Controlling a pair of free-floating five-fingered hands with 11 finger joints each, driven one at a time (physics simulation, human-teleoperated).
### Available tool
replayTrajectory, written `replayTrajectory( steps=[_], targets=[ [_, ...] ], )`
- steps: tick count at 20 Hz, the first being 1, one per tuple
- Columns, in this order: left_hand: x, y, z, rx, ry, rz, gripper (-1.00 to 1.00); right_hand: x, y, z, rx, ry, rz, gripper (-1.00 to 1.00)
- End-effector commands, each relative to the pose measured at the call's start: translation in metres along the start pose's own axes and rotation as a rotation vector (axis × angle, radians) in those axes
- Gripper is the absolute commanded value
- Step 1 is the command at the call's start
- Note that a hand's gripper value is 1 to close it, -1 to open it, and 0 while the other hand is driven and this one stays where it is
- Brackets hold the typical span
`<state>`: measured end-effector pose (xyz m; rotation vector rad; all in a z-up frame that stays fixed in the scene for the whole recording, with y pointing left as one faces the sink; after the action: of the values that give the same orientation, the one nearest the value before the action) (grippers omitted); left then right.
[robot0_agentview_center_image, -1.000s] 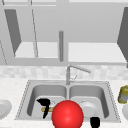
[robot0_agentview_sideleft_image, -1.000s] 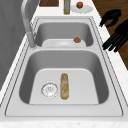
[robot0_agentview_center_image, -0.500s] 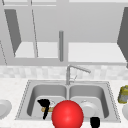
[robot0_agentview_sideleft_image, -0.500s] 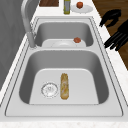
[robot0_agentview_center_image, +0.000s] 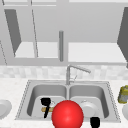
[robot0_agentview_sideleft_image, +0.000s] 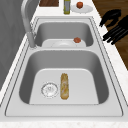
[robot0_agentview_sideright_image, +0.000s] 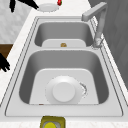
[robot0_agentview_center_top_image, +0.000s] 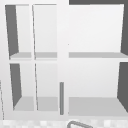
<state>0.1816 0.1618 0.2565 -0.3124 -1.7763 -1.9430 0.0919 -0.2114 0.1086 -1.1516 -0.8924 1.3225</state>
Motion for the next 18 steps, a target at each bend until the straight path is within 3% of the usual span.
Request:
replayTrajectory(
  steps=[1,4,8,15,18],
  targets=[
    [0.004,0.007,0.001,0.017,-0.132,-0.033,-1.00,0.000,0.000,0.000,0.000,0.000,0.000,0.00],
    [0.007,0.013,0.002,0.005,-0.182,-0.037,-1.00,0.000,0.000,0.000,0.000,0.000,0.000,0.00],
    [0.015,0.020,0.003,-0.038,-0.219,-0.046,-1.00,0.000,0.000,0.000,0.000,0.000,0.000,0.00],
    [0.028,0.028,0.006,-0.034,-0.259,-0.042,-1.00,0.000,0.000,0.000,0.000,0.000,0.000,0.00],
    [0.036,0.022,0.009,-0.036,-0.262,-0.033,-1.00,0.000,0.000,0.000,0.000,0.000,0.000,0.00]
  ],
)
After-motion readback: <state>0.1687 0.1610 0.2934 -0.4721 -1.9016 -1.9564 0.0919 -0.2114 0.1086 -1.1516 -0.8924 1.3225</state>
